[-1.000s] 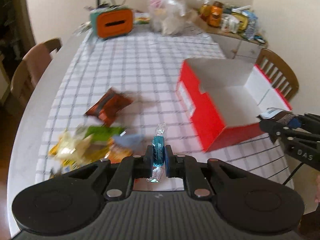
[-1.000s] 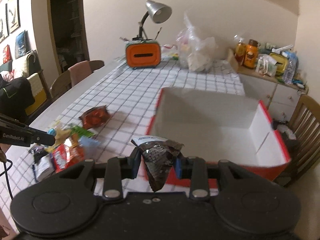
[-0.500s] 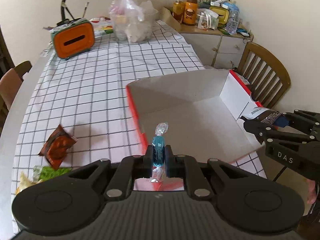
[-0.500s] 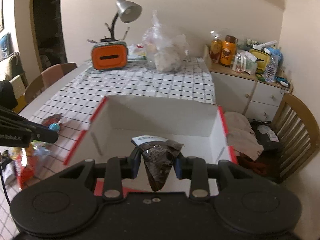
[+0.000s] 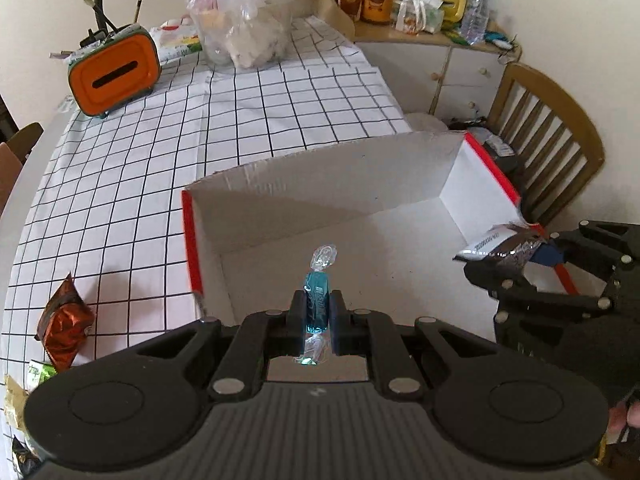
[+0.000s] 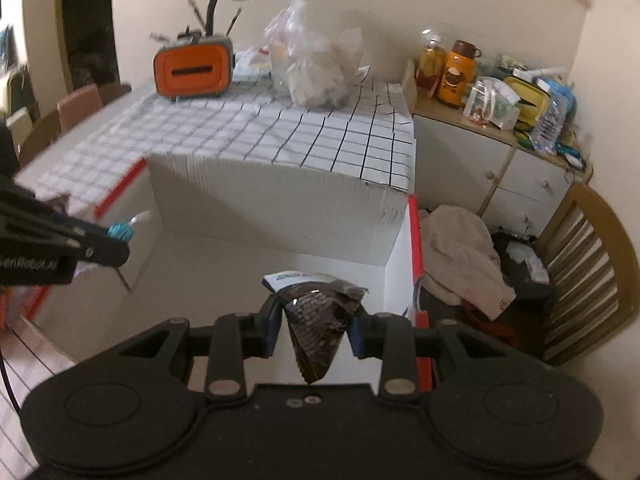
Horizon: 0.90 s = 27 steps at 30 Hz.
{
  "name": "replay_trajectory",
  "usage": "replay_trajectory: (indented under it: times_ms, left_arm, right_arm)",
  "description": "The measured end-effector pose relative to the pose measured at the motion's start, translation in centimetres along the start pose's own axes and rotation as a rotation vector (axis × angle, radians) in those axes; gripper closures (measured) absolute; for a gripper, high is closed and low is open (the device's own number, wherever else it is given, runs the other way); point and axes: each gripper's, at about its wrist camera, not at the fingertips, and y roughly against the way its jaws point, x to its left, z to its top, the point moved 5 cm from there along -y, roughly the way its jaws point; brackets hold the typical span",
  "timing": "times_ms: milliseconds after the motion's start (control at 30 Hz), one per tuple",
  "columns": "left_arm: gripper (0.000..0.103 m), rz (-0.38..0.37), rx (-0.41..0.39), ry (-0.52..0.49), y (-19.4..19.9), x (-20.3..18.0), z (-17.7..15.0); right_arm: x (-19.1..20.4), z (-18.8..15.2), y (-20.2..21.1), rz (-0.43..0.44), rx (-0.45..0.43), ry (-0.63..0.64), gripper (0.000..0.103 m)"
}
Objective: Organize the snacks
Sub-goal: 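Carry the blue candy and dark packet with both tools over the red box, then open both tools to drop the candy and dark packet into the box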
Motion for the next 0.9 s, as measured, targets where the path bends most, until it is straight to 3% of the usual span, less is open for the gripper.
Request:
replay_trajectory:
  times_ms: [433, 733, 900]
  left_arm:
    - [0.092, 0.130, 0.152, -0.073, -4.9, -1.5, -0.2]
    - [0.092, 0.169, 0.222, -0.096, -6.0, -2.0, -0.4]
    - [0.091, 0.156, 0.232, -0.075, -5.9, -1.9, -0.5]
  right_arm:
    - [0.5, -0.6, -4.3, 0.047, 0.138, 0.089, 0.070]
    - [-0.1, -1.7, -5.5, 0.094, 0.216, 0.065, 0.070]
    - [0.2, -2.0, -5.3, 0.106, 0.218, 0.070, 0.070]
